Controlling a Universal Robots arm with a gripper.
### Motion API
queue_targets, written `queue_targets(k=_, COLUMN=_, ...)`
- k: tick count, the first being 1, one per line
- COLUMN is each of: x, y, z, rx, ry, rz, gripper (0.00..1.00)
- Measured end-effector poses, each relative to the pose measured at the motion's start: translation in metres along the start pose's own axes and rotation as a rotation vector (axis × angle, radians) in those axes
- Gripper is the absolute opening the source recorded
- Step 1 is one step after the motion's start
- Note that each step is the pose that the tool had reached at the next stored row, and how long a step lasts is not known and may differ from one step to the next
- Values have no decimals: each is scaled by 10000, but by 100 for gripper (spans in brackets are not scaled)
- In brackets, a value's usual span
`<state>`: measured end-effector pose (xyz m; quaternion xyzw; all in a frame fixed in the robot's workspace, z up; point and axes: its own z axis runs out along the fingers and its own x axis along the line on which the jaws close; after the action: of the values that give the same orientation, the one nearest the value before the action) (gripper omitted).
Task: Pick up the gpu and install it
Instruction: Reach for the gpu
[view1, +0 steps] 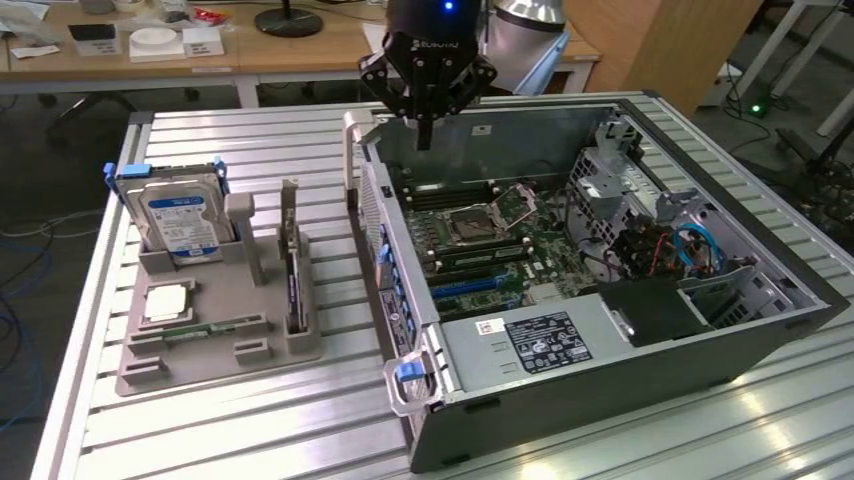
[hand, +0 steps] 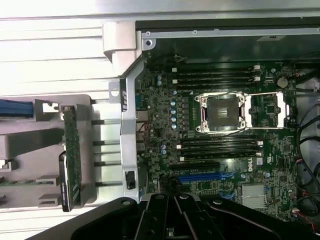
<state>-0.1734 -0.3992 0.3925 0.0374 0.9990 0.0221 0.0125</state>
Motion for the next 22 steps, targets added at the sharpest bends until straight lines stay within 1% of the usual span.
queue_targets(k=22, x=237, y=-21, z=1, rx=1, ry=1, rz=0, gripper=11)
